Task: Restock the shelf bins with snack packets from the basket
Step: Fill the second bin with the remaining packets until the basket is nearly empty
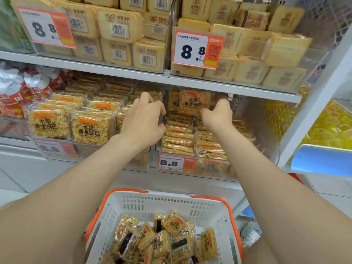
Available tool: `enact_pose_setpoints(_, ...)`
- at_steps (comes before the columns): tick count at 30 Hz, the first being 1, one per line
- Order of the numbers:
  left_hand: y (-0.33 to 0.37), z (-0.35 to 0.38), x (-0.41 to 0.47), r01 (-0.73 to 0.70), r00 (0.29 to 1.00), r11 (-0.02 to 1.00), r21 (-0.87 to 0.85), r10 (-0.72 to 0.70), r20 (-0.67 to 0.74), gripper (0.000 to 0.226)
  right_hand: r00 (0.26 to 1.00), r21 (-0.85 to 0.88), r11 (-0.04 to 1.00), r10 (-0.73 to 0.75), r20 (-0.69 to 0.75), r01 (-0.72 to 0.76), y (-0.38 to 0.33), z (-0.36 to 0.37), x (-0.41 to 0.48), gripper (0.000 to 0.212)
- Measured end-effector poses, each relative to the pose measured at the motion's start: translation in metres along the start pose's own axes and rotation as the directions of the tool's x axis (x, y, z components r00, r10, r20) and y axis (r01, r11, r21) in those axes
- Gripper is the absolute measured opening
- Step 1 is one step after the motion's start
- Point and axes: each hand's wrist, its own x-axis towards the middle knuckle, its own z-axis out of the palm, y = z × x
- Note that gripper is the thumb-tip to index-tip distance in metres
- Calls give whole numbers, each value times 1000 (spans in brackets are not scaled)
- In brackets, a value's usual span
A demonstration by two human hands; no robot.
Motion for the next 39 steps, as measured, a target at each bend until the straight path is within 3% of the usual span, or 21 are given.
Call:
enact_pose_setpoints(3, -1, 4, 4, -15, 1000, 997, 72, 15, -1, 33, 1000, -102, 994, -27, 9, 28, 0, 12, 16, 18)
enact_pose_setpoints(6, -1, 6, 6, -41, 999, 990, 137, 43, -18, 34, 997, -127, 992, -15, 71, 24, 7, 30, 24, 34)
enact_pose_setpoints(10, -2, 10, 7, -52, 998, 983, 178, 59, -31, 33, 999, -221, 975, -35, -6, 32, 18, 52, 32, 41)
enact_pose_setpoints(14, -2, 11, 6, -60, 997, 982, 177, 68, -42, 32, 982, -118, 988, -114, -151, 96, 22, 58, 30, 83)
enact_pose_setpoints(18, -3, 12, 7, -58, 997, 983, 176, 66, -42, 33, 937, -160, 958, -270, -223, 238, 28, 62, 33, 49)
enact_pose_setpoints(22, -3, 13, 7, -56, 997, 981, 183, 65, -42, 32, 951, -260, 945, -249, -180, 198, 29, 60, 35, 30)
enact_pose_setpoints(26, -2, 13, 6, -55, 997, 979, 196, 63, -34, 31, 975, -319, 939, -177, -137, 126, 27, 58, 35, 26)
enact_pose_setpoints(31, -1, 12, 3, -62, 997, 981, 184, 69, -31, 27, 974, -88, 995, -54, -219, 36, 25, 52, 40, 18)
enact_pose_setpoints(36, 0, 11, 4, -67, 997, 981, 181, 73, -25, 27, 973, -275, 954, -170, -155, 123, 28, 59, 38, 24)
enact_pose_setpoints(39, 0, 12, 4, -62, 997, 981, 185, 68, -25, 26, 981, -324, 939, -158, -112, 115, 30, 61, 40, 28)
